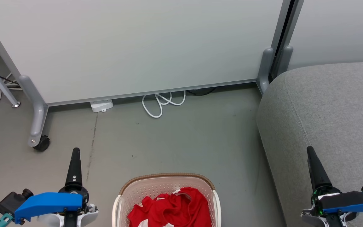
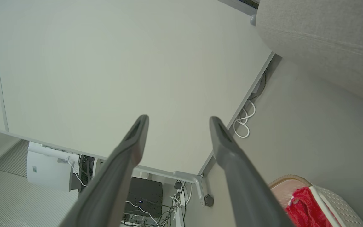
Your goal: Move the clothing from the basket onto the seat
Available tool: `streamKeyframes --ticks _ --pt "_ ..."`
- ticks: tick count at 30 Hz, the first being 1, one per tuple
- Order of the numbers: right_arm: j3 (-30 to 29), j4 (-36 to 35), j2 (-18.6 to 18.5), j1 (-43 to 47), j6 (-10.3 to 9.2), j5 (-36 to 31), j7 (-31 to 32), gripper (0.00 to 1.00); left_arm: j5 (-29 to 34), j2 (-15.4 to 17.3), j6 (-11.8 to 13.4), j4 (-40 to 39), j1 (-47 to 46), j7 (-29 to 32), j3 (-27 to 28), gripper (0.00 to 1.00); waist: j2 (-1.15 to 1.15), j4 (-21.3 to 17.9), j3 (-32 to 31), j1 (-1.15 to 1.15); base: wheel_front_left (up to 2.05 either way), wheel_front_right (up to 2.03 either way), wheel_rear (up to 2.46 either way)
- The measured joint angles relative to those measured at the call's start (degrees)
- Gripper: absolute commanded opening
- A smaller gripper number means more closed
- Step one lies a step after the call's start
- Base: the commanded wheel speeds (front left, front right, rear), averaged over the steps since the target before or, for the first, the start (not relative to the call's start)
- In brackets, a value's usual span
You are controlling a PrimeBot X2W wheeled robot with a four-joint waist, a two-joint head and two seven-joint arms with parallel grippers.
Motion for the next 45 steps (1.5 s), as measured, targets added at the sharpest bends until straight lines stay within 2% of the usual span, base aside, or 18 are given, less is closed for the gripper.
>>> streamKeyframes --ticks 14,32,45 --pt "3.0 -1.9 0.0 0.0 0.00 -19.3 -3.4 1.00 21.1 0.6 2.5 -1.4 -0.5 -3.5 -5.3 1.00 0.00 0.3 0.1 0.00 0.00 0.00 0.00" --pt "5.2 -2.8 -0.1 0.0 0.02 -33.9 -6.8 1.00 34.5 1.1 4.3 -2.0 -1.5 -6.9 -9.2 1.00 0.00 0.6 0.2 0.00 0.00 0.00 0.00" --pt "6.4 -3.1 -0.1 -0.1 0.08 -42.6 -8.9 1.00 43.0 1.4 4.5 -2.1 -2.2 -9.0 -11.5 1.00 0.00 0.8 0.3 0.00 0.00 0.00 0.00"
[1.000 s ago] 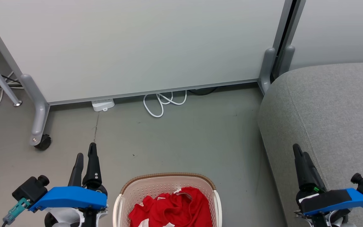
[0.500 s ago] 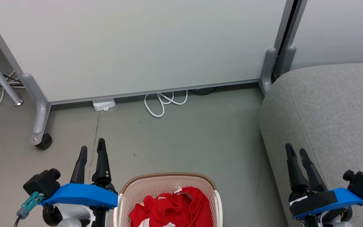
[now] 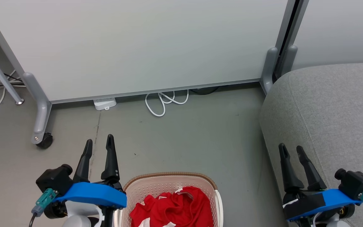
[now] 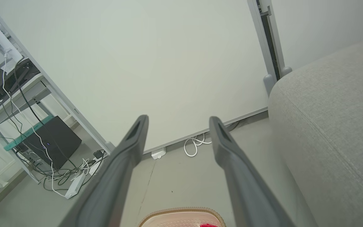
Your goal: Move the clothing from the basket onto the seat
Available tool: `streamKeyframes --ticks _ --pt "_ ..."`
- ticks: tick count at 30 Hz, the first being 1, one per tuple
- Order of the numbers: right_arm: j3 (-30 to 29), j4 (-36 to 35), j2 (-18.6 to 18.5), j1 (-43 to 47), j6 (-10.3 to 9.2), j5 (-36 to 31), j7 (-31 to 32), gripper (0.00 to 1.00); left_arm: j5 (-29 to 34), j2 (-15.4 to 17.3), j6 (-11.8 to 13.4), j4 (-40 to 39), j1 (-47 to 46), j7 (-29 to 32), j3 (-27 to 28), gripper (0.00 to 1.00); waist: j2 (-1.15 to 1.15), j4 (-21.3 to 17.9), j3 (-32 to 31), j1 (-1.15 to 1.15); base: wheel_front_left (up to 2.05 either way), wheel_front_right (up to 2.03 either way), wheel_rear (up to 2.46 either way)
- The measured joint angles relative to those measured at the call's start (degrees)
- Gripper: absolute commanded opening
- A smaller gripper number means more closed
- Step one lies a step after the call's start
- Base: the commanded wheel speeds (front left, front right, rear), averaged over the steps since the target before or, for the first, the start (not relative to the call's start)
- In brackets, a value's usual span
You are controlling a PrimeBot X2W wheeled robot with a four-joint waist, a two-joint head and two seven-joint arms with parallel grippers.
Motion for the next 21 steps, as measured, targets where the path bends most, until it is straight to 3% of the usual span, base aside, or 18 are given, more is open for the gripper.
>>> streamKeyframes --ticks 21 --pt "2.0 -1.1 -0.1 0.0 0.01 -12.1 -2.8 1.00 10.1 -0.2 -1.3 1.1 -0.4 -2.9 -2.2 1.00 0.00 0.3 0.4 0.00 0.00 0.00 0.00"
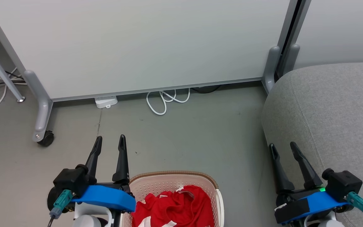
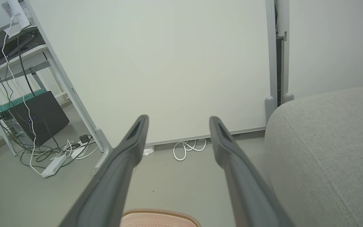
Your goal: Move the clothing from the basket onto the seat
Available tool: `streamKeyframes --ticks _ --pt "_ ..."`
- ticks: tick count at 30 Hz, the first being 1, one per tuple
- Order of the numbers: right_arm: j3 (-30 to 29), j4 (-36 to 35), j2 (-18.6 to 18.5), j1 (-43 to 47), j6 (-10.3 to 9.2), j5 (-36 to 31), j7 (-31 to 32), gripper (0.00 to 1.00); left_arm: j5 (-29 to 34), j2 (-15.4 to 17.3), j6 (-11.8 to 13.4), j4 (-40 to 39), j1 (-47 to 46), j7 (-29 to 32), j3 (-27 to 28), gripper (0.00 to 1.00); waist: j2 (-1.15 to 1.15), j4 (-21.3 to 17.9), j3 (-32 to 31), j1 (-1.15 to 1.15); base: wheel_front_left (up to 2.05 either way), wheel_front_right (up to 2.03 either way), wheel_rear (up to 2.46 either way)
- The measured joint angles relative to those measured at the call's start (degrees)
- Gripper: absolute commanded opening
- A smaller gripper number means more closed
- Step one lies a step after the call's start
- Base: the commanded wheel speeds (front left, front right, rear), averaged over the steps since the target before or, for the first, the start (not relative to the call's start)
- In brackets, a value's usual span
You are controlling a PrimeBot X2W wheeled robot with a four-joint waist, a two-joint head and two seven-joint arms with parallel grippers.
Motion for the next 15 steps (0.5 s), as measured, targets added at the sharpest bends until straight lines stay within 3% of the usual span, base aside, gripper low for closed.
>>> streamKeyframes --ticks 15 --pt "1.3 -0.6 -0.1 0.0 0.01 -7.4 -1.8 1.00 6.5 -0.3 -0.8 0.5 -0.2 -1.8 -0.9 1.00 0.00 0.4 0.2 0.00 0.00 0.00 0.00"
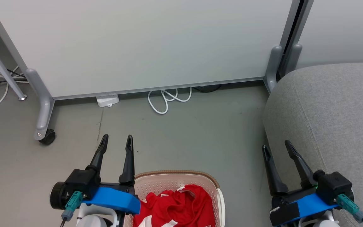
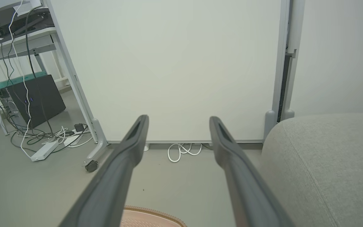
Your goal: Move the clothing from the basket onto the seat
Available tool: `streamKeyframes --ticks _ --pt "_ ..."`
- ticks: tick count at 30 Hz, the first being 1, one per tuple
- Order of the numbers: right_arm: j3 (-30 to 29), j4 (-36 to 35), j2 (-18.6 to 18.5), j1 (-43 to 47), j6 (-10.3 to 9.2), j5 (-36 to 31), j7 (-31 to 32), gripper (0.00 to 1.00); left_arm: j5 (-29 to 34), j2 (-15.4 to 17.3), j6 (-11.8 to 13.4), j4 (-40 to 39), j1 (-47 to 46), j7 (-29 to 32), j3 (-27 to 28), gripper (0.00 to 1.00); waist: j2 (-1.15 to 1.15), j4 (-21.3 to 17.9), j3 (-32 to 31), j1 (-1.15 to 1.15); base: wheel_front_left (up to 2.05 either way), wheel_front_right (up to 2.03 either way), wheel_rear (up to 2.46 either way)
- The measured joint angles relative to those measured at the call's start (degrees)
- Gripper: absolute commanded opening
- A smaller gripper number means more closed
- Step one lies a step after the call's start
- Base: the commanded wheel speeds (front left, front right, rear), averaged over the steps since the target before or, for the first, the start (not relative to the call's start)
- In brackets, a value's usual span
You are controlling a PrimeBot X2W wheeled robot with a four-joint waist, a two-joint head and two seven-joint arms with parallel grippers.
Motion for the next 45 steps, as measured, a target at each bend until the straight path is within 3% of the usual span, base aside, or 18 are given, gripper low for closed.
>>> streamKeyframes --ticks 21,45 --pt "1.6 -0.8 0.0 -0.2 0.01 -9.1 -2.2 1.00 8.3 -0.1 -0.1 0.1 -0.6 -2.2 -1.4 1.00 0.00 0.4 0.6 0.00 0.00 0.00 0.00" --pt "1.5 -0.6 -0.1 -0.5 0.01 -8.2 -2.3 1.00 5.7 -0.1 -0.3 0.7 -0.6 -2.2 -1.3 1.00 0.00 0.4 1.0 0.00 0.00 0.00 0.00"
